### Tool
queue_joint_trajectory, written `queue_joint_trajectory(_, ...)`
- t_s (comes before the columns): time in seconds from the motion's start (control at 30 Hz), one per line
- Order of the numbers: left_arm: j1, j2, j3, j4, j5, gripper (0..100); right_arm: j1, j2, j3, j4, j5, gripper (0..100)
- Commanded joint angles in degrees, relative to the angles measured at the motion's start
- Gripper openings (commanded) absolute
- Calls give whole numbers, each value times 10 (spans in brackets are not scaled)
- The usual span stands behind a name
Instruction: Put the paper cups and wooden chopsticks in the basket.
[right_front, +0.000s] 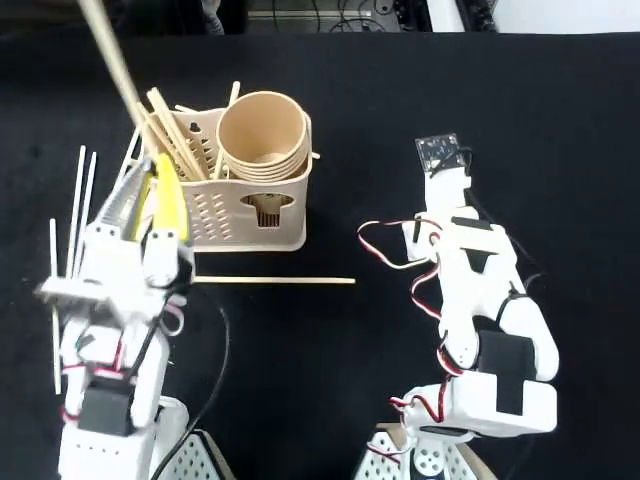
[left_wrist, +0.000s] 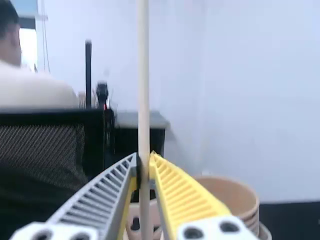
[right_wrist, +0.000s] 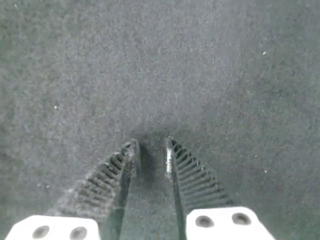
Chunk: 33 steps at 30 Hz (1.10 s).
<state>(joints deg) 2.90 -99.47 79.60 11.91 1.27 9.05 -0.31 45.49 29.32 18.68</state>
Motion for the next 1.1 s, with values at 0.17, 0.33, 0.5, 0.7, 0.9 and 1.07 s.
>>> queue_joint_trajectory(0.17, -61, 202, 36, -236, 10, 29, -8, -26, -2, -4, 6, 92)
queue_joint_trajectory(0.33, -68, 411, -29, -258, 68, 29, -8, -26, -2, -4, 6, 92)
queue_joint_trajectory(0.5, -62, 436, -17, -257, 72, 29, -8, -26, -2, -4, 6, 92)
queue_joint_trajectory(0.7, -38, 299, 46, -257, 71, 29, -8, -26, -2, -4, 6, 92)
queue_joint_trajectory(0.9, -29, 152, 30, -62, 80, 145, -8, -26, -1, -4, 6, 92)
queue_joint_trajectory(1.07, -35, 47, -57, 138, 140, 167, -8, -26, -1, -4, 6, 92)
